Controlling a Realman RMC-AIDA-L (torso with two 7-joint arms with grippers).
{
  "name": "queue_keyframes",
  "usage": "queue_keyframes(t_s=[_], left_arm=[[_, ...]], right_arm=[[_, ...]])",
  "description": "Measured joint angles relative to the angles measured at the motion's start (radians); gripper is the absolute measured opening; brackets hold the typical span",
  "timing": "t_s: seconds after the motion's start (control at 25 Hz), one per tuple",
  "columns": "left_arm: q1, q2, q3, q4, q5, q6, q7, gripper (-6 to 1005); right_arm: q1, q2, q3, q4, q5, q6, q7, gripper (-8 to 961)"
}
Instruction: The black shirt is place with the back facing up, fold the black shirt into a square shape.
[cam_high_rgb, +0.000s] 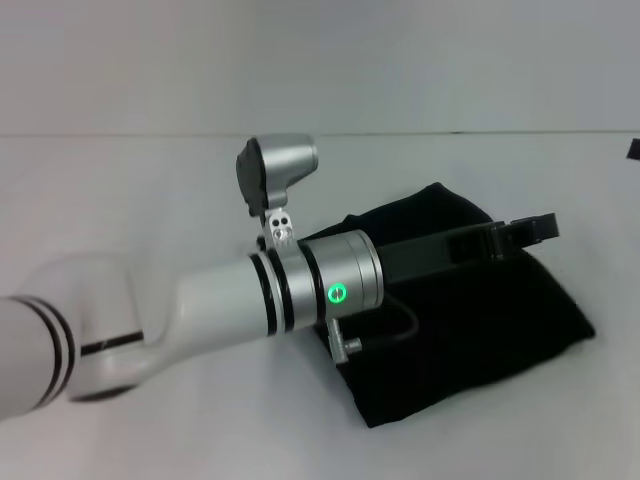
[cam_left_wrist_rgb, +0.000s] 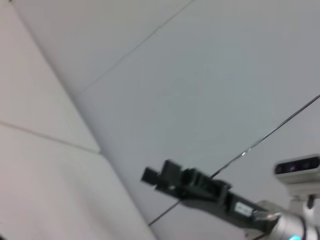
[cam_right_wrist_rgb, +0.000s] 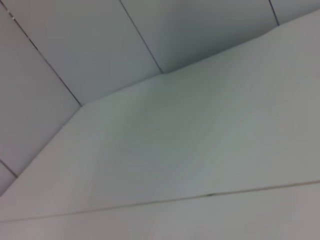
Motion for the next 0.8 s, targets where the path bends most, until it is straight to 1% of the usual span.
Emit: queue_keyframes(t_s=[0.08,0.2,0.44,0.56,0.68,0.72,0.76,0.8], left_arm=[[0.016,0.000,-0.032,-0.022,0.002,0.032,0.049,163],[0.051,0.001,-0.044,-0.013,0.002,0.128,0.077,273],[0.178,0.006,-0.047,0.125,-0.009,0.338,0.074,504],[0.247,0.012,-0.041,0.211,-0.005,0.413,0.074,576],[0.316,0.015,-0.005,0.317,0.000,0.473,0.075,648],[0.345,0.015,0.028,0.366,0.001,0.491,0.077,672],[0.357,0.015,0.043,0.385,0.002,0.496,0.078,696],[0.391,0.015,0.088,0.438,0.005,0.505,0.087,720]], right_arm=[[0.011,0.006,-0.001,0.002,-0.025,0.004,0.004,849],[0.028,0.015,-0.002,0.003,-0.058,0.001,0.007,845],[0.065,0.031,-0.023,0.004,-0.104,-0.005,0.005,836],[0.073,0.039,-0.066,0.000,-0.112,-0.009,-0.013,831],[0.080,0.045,-0.082,-0.006,-0.111,-0.046,-0.057,827],[0.083,0.045,-0.082,-0.008,-0.110,-0.071,-0.077,826],[0.085,0.046,-0.082,-0.010,-0.110,-0.089,-0.096,824],[0.087,0.046,-0.082,-0.011,-0.110,-0.113,-0.118,823]])
